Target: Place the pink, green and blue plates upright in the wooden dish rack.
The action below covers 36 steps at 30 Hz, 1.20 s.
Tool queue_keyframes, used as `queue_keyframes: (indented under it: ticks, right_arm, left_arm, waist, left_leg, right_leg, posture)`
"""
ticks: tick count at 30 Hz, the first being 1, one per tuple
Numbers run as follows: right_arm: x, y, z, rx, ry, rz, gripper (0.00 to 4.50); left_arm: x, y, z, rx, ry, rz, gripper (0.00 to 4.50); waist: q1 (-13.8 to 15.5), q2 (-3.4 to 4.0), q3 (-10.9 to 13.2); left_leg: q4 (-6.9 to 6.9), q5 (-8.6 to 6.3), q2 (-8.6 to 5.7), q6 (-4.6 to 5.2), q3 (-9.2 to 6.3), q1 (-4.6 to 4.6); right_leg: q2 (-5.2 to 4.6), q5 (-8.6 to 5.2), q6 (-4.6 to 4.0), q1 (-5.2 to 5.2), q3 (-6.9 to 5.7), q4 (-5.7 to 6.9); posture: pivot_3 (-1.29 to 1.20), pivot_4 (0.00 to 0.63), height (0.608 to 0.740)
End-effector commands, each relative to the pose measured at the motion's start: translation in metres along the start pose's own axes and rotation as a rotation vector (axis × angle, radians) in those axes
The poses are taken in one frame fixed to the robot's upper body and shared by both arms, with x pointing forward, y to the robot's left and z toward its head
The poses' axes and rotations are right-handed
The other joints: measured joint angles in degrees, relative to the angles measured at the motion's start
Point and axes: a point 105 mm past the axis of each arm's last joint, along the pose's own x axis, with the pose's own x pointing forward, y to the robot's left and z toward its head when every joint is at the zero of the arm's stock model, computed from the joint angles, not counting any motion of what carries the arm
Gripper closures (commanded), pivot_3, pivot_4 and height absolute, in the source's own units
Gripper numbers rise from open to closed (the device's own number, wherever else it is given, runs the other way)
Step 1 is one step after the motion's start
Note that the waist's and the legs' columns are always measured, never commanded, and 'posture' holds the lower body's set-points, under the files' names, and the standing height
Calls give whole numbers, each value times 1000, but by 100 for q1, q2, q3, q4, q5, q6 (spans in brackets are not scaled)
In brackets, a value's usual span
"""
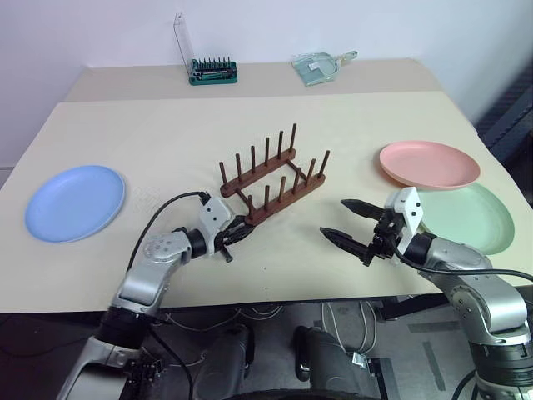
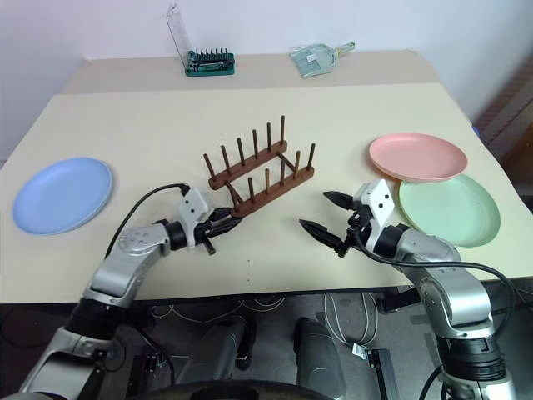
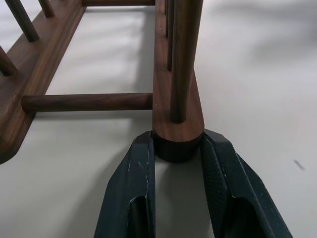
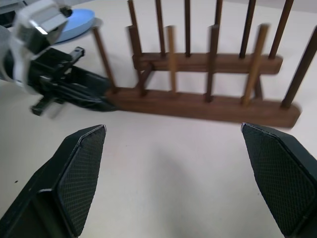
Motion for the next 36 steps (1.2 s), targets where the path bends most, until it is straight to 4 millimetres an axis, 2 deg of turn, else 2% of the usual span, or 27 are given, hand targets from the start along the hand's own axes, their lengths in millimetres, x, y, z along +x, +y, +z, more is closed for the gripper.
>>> queue_keyframes:
  ticks: [1,6,9,13,16,18,19,21,24,27,28,32,36]
  right_arm:
    - [-7,5,6,-16,-16,17,0]
    - [-11,8,-2,-14,26,34,0]
    - [-13,7,-2,-16,31,18,0]
    - [-19,7,-3,-30,47,-7,0]
    - [-24,2,-5,-38,64,-28,0]
    - [-28,0,-7,-46,91,-33,0]
    - [-30,-2,-10,-52,111,-33,264]
    - [-31,-2,-15,-54,145,-23,868]
    - [-28,-2,-20,-61,172,-13,2392]
    - [-22,-8,-31,-87,228,-27,3934]
    - [-20,-11,-37,-104,256,-35,4432]
    - [-16,-16,-50,-138,318,-43,4432]
    - [-7,-16,-57,-169,347,-38,4432]
  left_arm:
    - [-5,-23,7,39,-10,-216,3832]
    - [-3,-23,2,76,27,-293,3832]
    - [5,-8,-5,88,64,-277,3832]
    - [1,23,-11,83,84,-147,1773]
    - [-8,31,-14,78,80,-97,299]
    - [-18,26,-15,55,76,-108,299]
    - [-23,21,-15,42,75,-121,463]
    - [-32,11,-16,11,71,-145,1222]
    - [-38,-2,-14,-6,66,-175,2732]
    - [-34,-27,-9,1,65,-240,4267]
    - [-28,-37,-8,8,70,-259,4500]
    - [-8,-55,-8,-3,78,-282,4500]
    - [8,-38,-13,5,96,-125,4500]
  waist:
    - [17,0,0]
    - [13,0,0]
    - [13,-1,0]
    - [4,-1,0]
    - [-19,-1,0]
    - [-47,0,0]
    - [-60,0,0]
    - [-125,-1,-1]
    - [-141,1,-1]
    - [-148,-1,-1]
    - [-144,0,-1]
    - [-111,-1,-1]
    - [-124,0,-2]
  left_leg:
    - [-1,0,0,0,0,0]
    - [3,-8,-1,0,2,-9]
    - [2,-7,0,2,2,-7]
    - [4,-3,1,7,3,-7]
    - [3,-3,2,8,5,-2]
    - [3,-3,6,8,6,1]
    - [2,-3,6,8,8,2]
    - [-2,-3,8,7,8,2]
    - [-3,-4,8,7,8,2]
    - [-1,-11,9,-4,8,1]
    - [-1,-12,9,-6,9,0]
    - [2,-14,8,-4,18,-9]
    - [4,-8,6,10,21,-8]
  right_leg:
    - [-1,0,-1,0,0,-2]
    - [-7,0,-1,1,0,-10]
    - [-6,0,0,0,-1,-8]
    - [-6,0,1,1,-4,-7]
    - [-5,1,2,1,-2,-3]
    - [-4,1,2,1,-1,0]
    - [-4,1,2,1,-1,1]
    - [-4,0,1,1,-1,0]
    - [-6,-1,0,1,0,-2]
    - [-8,-2,1,2,1,-5]
    - [-12,-2,1,2,0,-7]
    - [-22,-4,5,3,-8,-10]
    - [-22,-6,10,5,-10,-8]
  posture:
    - [0,150,740]
    - [0,150,740]
    - [0,150,740]
    - [0,150,740]
    - [0,150,740]
    - [0,150,740]
    - [0,150,740]
    - [0,150,740]
    - [0,150,740]
    - [0,150,740]
    - [0,150,740]
    - [0,150,740]
    - [0,150,740]
